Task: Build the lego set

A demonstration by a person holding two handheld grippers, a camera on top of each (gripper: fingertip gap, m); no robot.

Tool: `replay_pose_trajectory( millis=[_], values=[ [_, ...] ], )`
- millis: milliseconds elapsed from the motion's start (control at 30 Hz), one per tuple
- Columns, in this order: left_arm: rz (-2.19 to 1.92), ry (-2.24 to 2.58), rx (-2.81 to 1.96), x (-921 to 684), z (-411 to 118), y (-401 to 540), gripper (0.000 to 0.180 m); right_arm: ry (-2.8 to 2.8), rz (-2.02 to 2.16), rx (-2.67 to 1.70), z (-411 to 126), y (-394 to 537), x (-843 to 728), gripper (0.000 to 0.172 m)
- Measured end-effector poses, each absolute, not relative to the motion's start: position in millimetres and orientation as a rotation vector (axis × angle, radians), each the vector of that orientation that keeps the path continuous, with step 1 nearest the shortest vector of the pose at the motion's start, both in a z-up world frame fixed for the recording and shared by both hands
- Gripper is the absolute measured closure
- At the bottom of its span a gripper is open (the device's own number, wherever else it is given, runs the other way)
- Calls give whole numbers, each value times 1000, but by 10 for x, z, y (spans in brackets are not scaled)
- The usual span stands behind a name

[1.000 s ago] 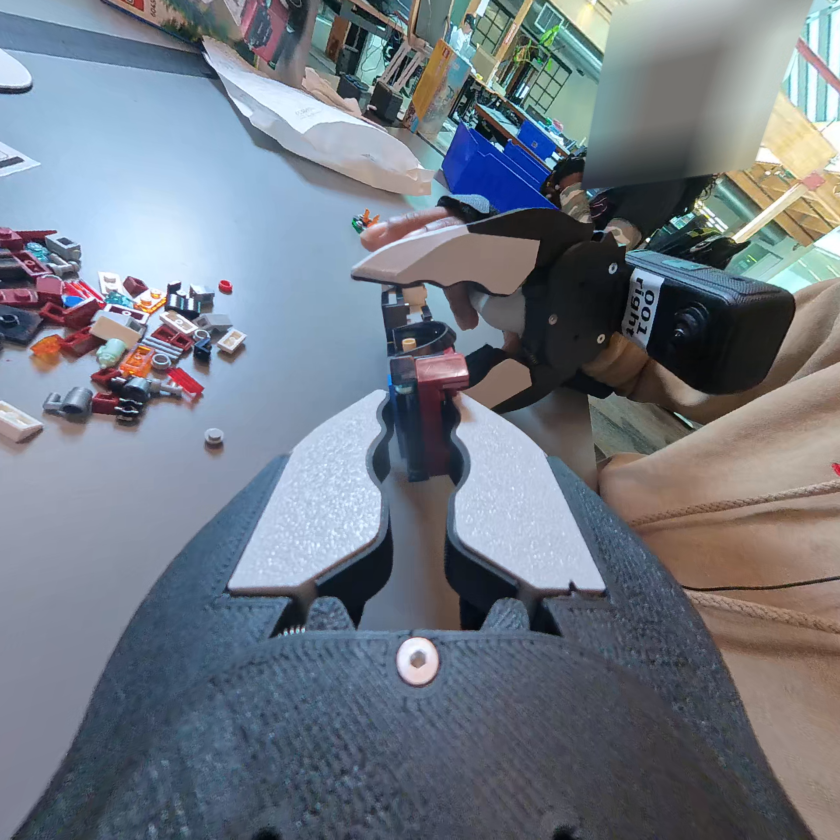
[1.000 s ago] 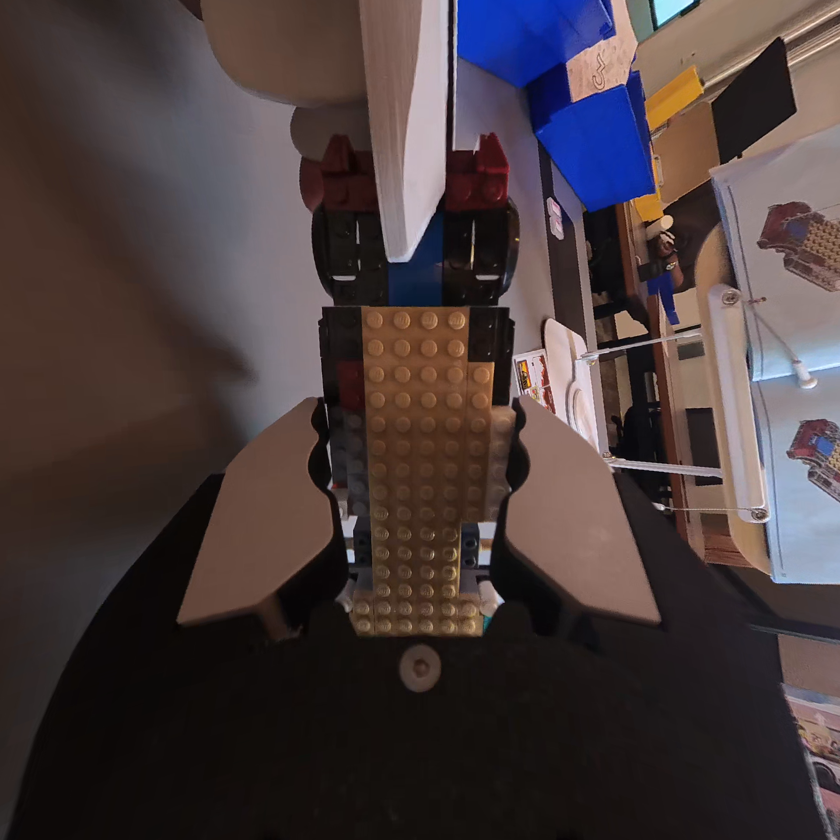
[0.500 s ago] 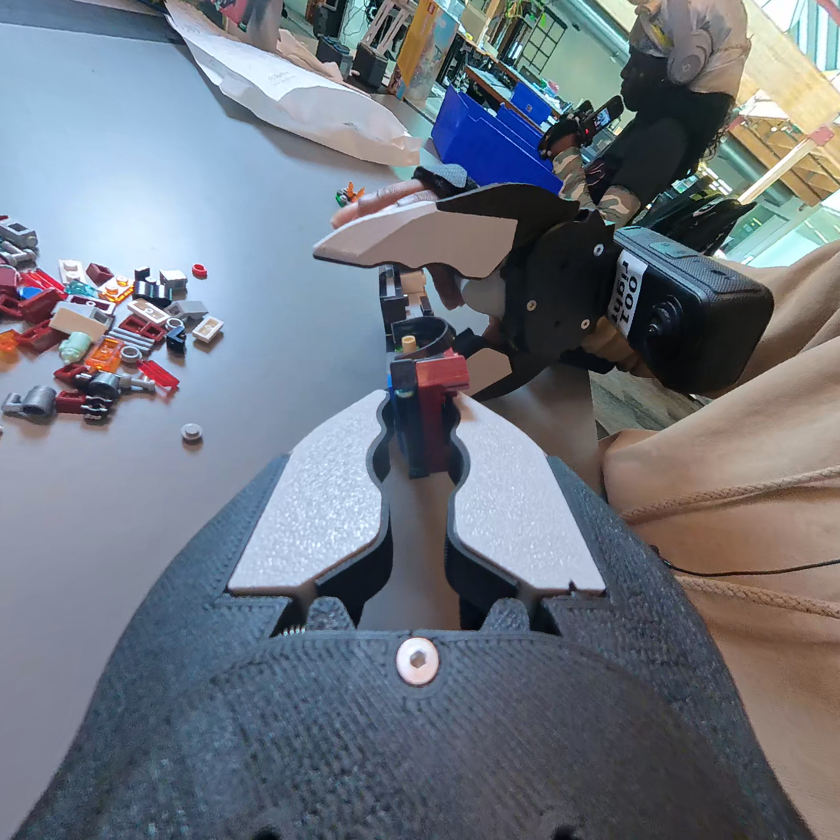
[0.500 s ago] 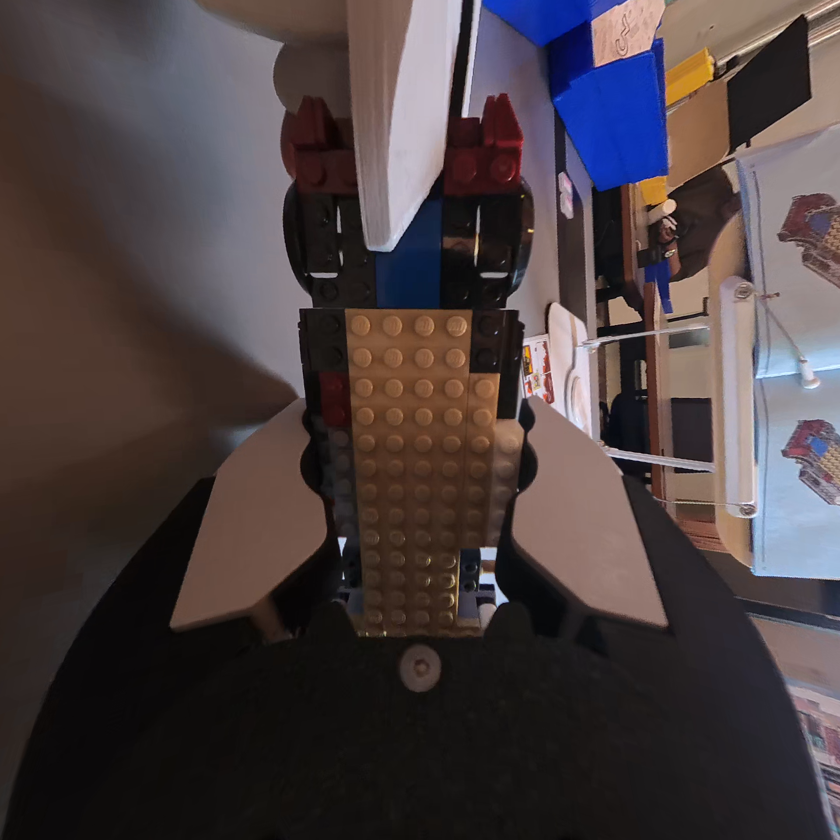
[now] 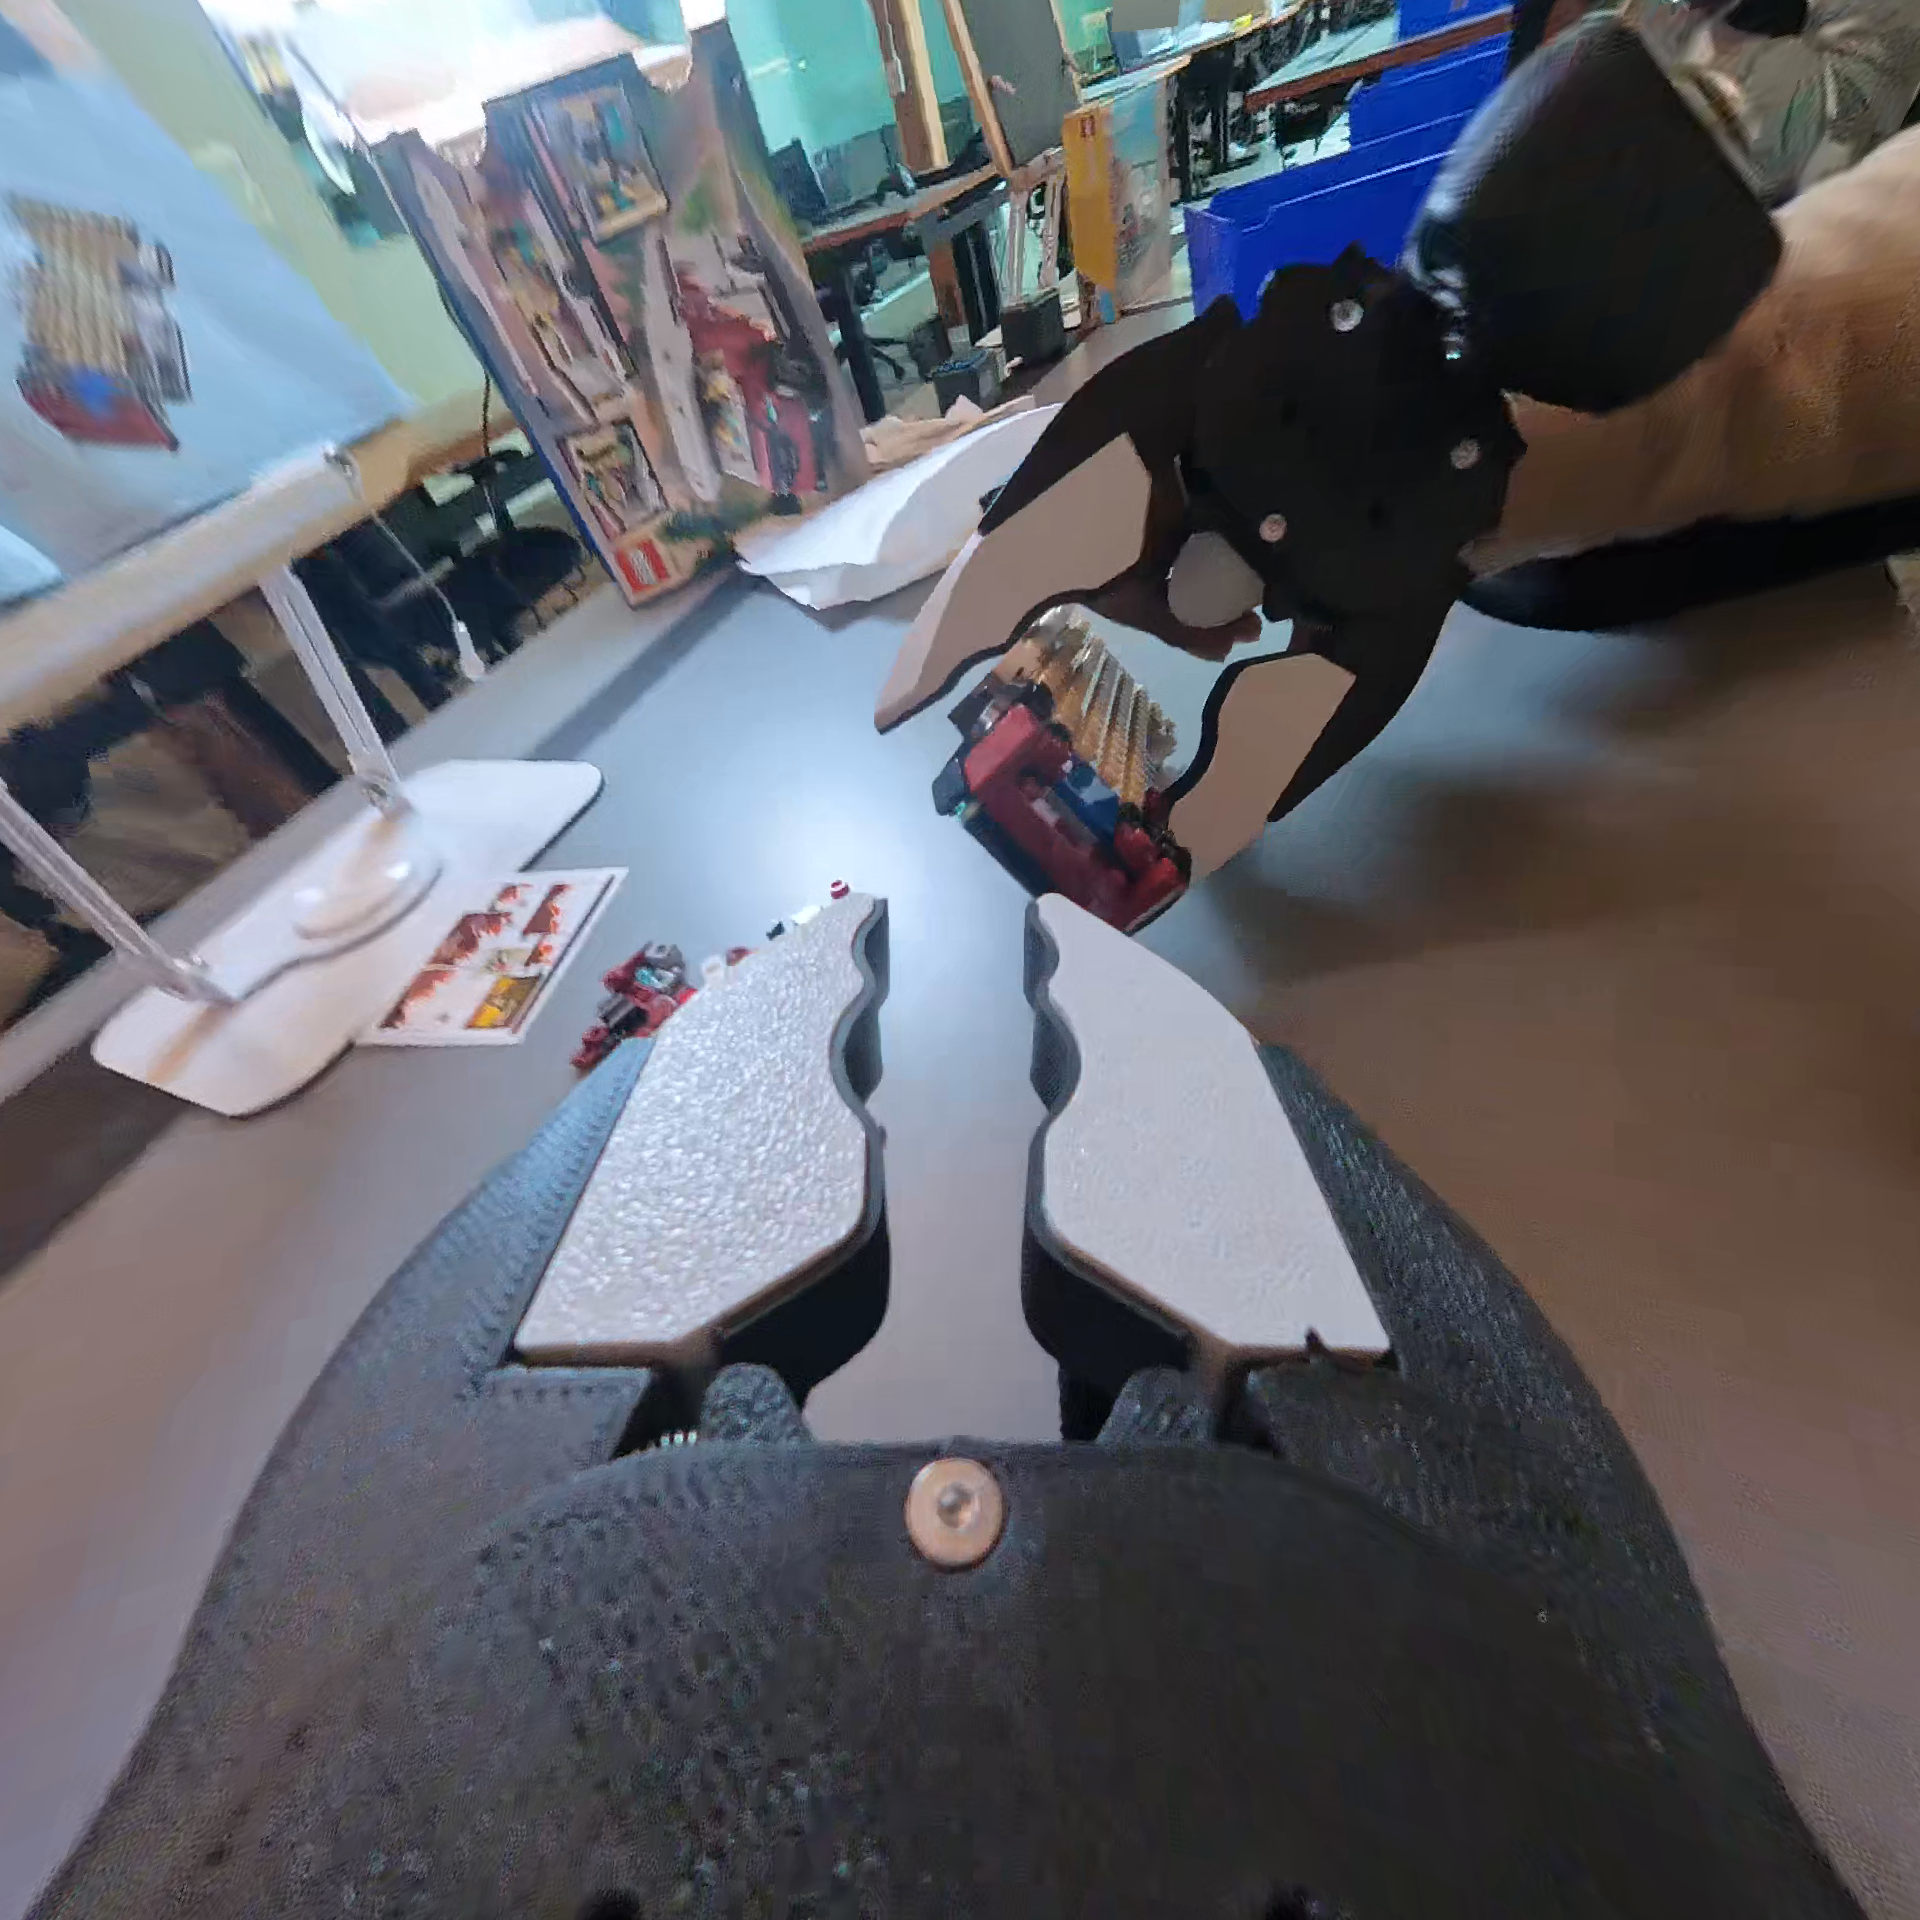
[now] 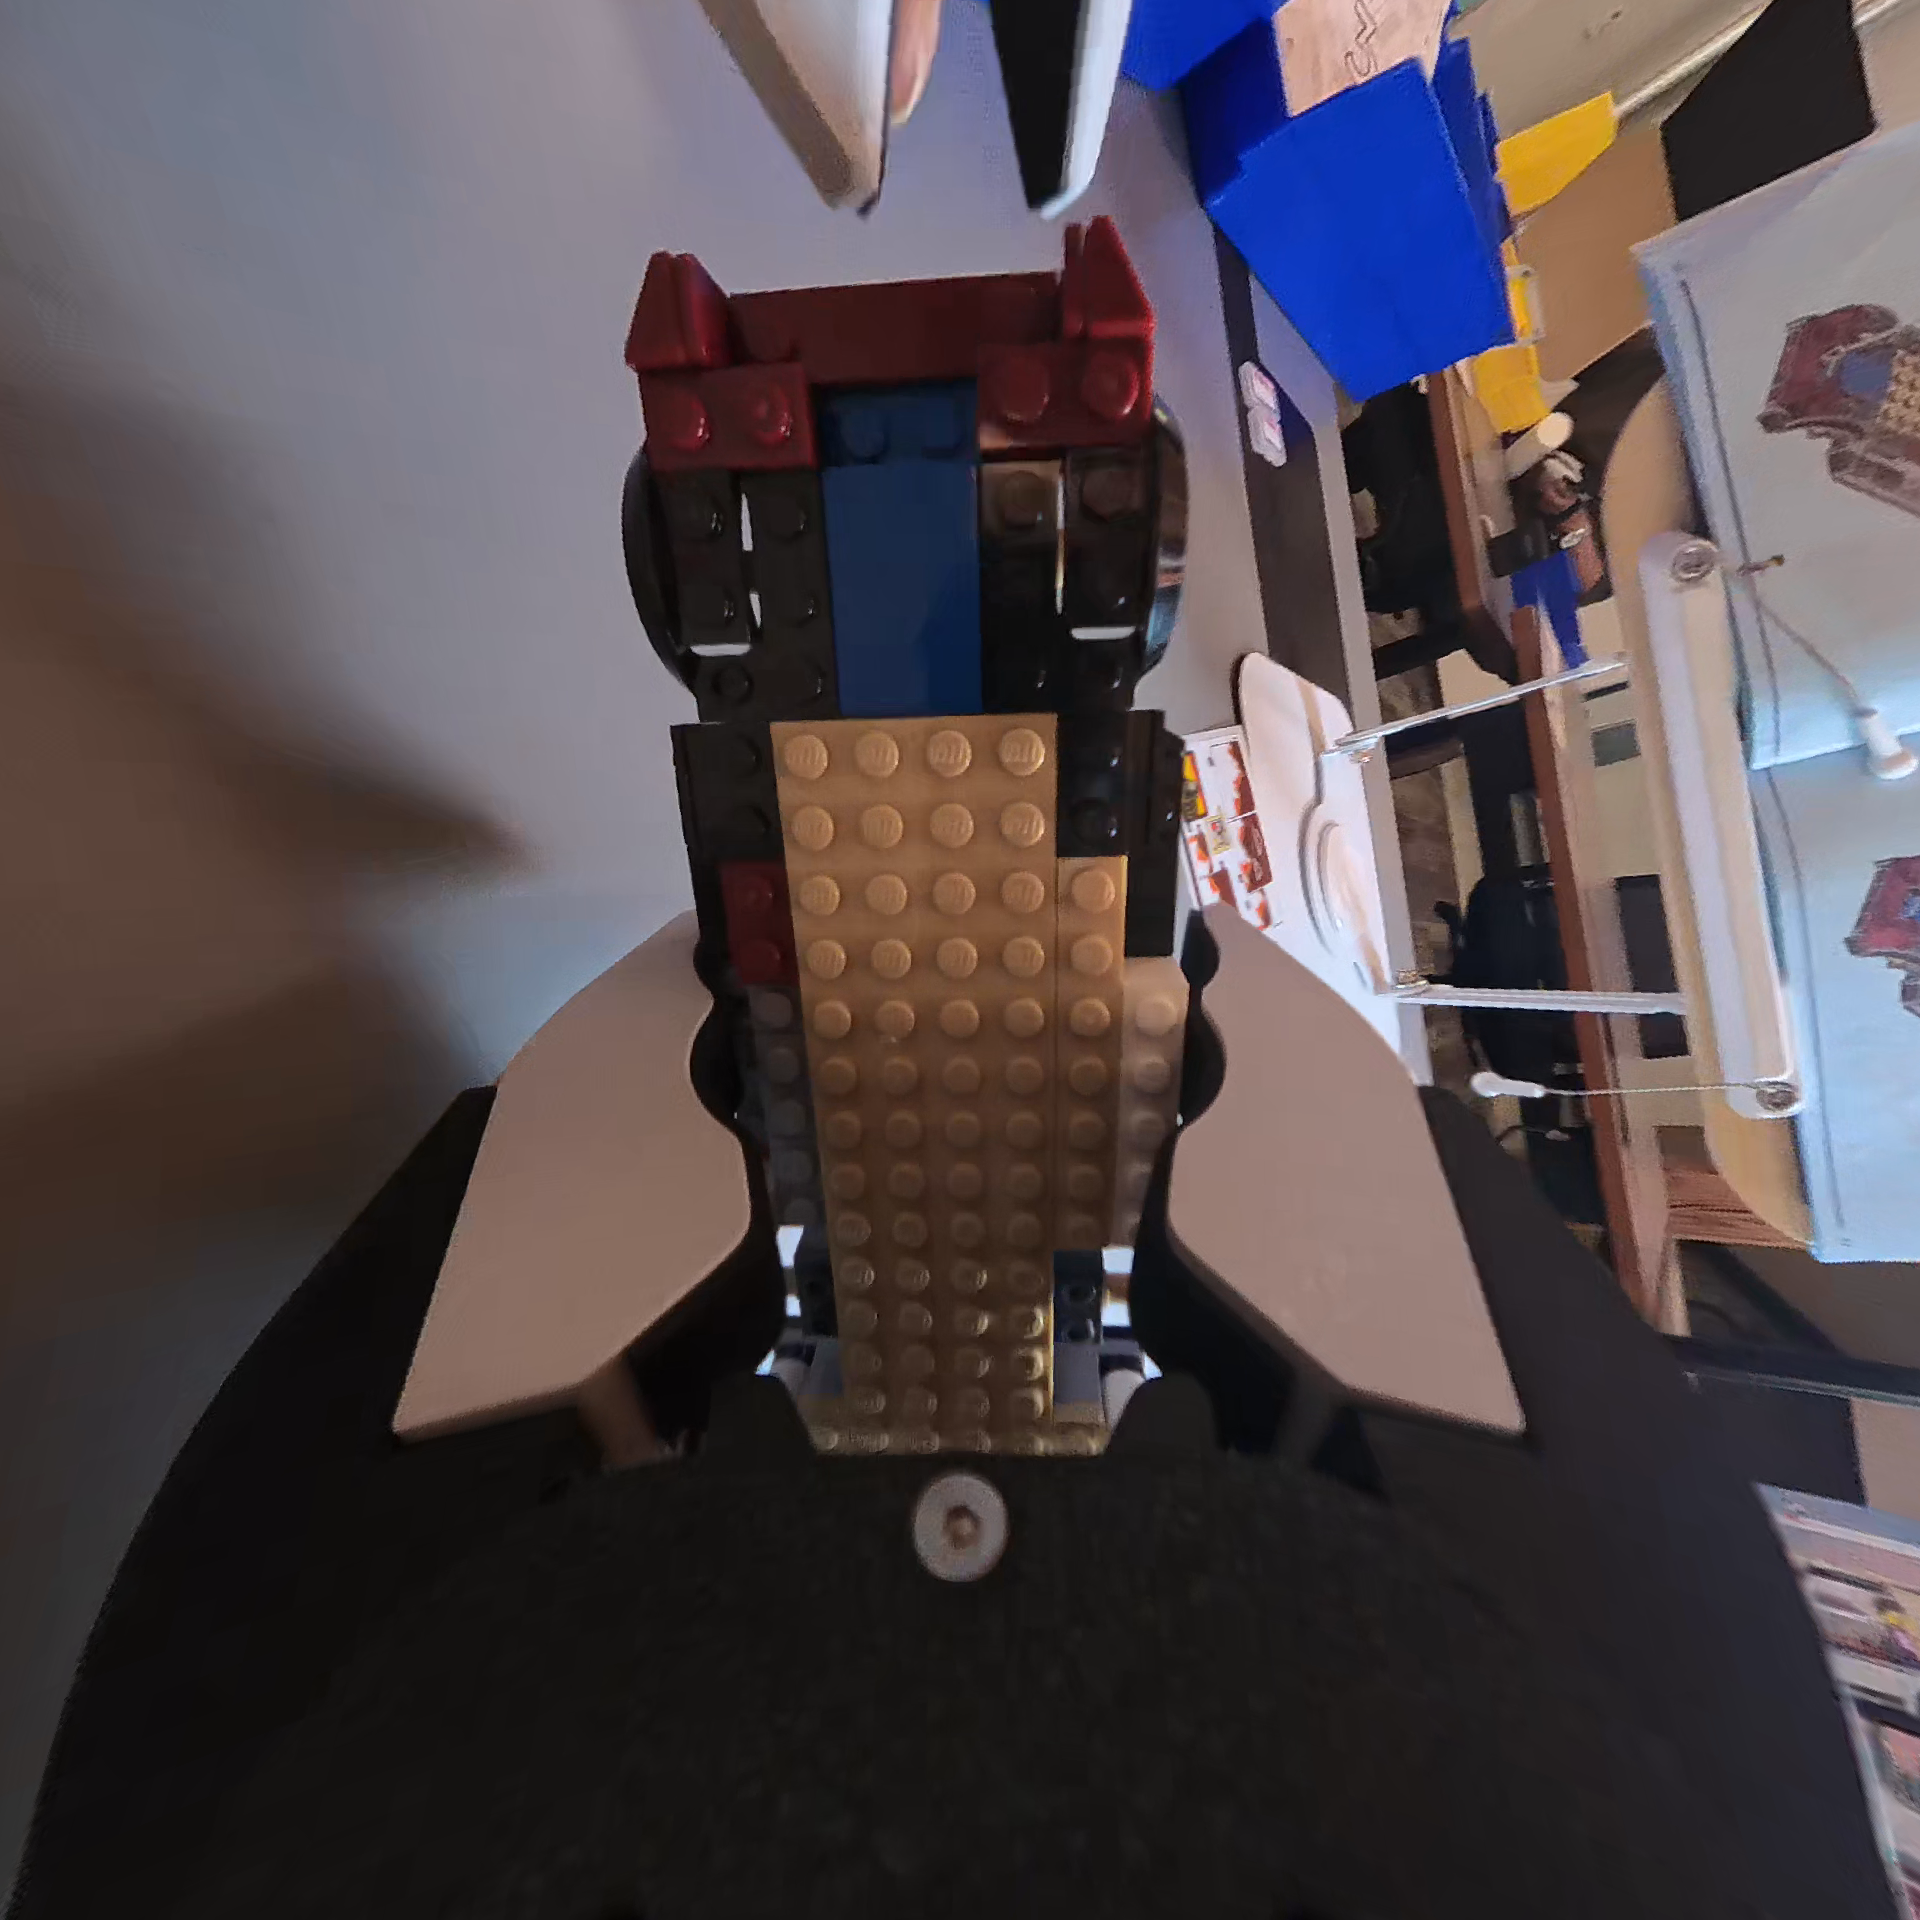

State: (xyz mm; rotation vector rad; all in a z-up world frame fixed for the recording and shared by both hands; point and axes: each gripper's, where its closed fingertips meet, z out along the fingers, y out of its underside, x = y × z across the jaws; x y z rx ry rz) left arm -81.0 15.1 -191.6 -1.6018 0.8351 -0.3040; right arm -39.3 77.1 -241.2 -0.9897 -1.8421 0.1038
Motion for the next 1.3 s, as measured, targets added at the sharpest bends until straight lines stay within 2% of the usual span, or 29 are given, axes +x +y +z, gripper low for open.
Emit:
replay_pose_trajectory(
  millis=[267,533,1300],
  values=[
    [-140,988,-1398,-584,-1742,-51,162,-1911,80,-936,-2495,620,-423,90],
    [97,1132,-1333,-520,-1860,-78,174,-1948,105,-918,-2512,515,-427,90],
    [42,1116,-1343,-524,-1853,-99,174,-1971,163,-943,-2523,447,-408,90]
  ],
)
